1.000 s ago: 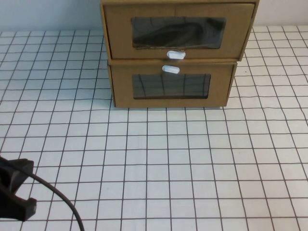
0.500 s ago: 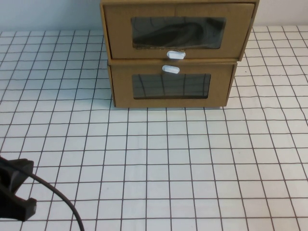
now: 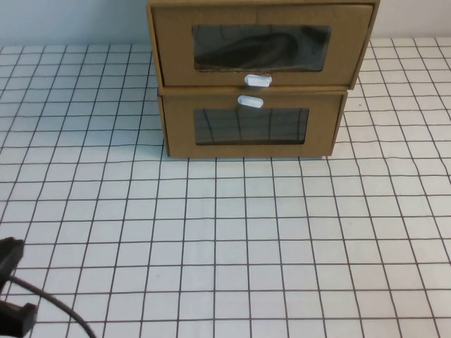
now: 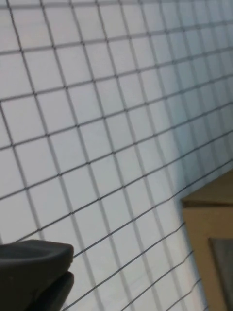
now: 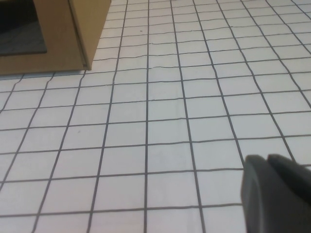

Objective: Close the shoe box

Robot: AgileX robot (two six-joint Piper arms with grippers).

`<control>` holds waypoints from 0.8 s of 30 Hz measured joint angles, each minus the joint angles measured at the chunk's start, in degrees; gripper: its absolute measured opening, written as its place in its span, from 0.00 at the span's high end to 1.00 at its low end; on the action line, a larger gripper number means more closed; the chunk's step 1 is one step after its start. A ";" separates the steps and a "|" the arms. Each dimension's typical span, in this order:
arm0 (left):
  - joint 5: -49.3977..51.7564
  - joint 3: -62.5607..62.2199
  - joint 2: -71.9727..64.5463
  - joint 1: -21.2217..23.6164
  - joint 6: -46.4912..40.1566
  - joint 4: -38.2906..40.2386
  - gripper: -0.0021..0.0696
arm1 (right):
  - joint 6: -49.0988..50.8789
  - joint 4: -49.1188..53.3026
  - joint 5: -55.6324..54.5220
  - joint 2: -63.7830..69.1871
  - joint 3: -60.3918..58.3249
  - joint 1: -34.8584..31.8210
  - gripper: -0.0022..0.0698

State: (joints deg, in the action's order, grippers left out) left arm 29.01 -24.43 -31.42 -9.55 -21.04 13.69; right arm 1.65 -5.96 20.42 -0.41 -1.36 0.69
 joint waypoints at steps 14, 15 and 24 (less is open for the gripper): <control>-15.16 22.30 31.61 6.16 25.79 -23.72 0.97 | 0.00 0.00 0.00 0.00 0.00 0.00 0.99; -15.26 23.64 31.82 6.82 25.79 -23.32 0.97 | 0.00 0.00 0.00 0.00 0.00 0.00 0.99; -9.17 25.93 31.95 7.38 24.99 -20.69 0.97 | 0.00 0.00 0.00 0.00 0.00 0.00 0.99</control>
State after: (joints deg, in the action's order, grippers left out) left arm 19.84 1.50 0.54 -2.17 3.96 -7.00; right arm 1.65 -5.96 20.42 -0.41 -1.36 0.69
